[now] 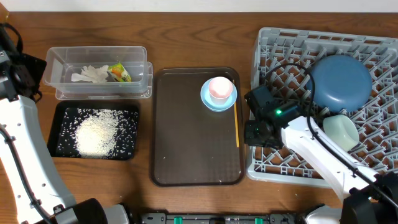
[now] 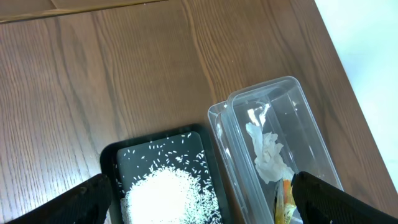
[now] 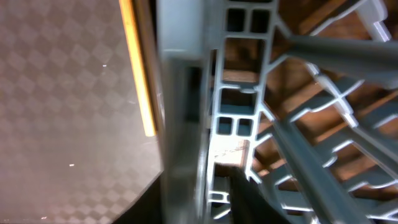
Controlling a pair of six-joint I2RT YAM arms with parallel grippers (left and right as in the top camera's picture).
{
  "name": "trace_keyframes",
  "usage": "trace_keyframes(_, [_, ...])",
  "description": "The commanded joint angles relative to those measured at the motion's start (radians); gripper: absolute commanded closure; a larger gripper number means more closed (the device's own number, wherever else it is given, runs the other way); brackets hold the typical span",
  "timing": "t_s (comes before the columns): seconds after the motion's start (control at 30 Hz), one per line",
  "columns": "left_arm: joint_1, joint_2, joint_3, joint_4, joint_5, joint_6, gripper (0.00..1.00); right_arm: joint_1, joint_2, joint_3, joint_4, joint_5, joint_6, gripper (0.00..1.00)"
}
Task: Sort waste into correct bins and load items into the dishwasher rack
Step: 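Move the right gripper to the pink cup on the blue saucer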
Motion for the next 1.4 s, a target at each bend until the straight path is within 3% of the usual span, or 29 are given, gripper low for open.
trace_keyframes(0.0, [0.004, 0.003, 0.001, -0.002, -0.013, -0.002, 0.05, 0.003, 0.004, 0.016, -0.027, 0.068, 0.012, 0.85])
trace_keyframes(0.2, [0.004, 0.003, 0.001, -0.002, -0.013, -0.002, 0.05, -0.001, 0.003, 0.016, -0.041, 0.088, 0.004, 0.90])
trace_keyframes(0.37, [0.004, 0.003, 0.001, -0.002, -0.013, -0.002, 0.05, -0.002, 0.003, 0.023, -0.048, 0.117, -0.129, 0.91])
trace_keyframes(0.5, [0.004, 0.003, 0.001, -0.002, -0.013, -0.002, 0.05, -0.019, 0.003, 0.023, -0.066, 0.211, -0.148, 0.92])
trace_keyframes(0.73, [0.004, 0.003, 0.001, -0.003, -0.013, -0.002, 0.05, -0.085, 0.003, 0.023, -0.007, 0.167, -0.266, 0.96])
trace_keyframes(1.27, [0.004, 0.003, 0.001, -0.002, -0.013, -0.002, 0.05, -0.122, 0.003, 0.023, -0.018, 0.167, -0.304, 0.96])
trace_keyframes(1.37, [0.004, 0.003, 0.001, -0.002, -0.013, -0.002, 0.05, -0.122, 0.002, 0.027, -0.029, 0.138, -0.304, 0.89])
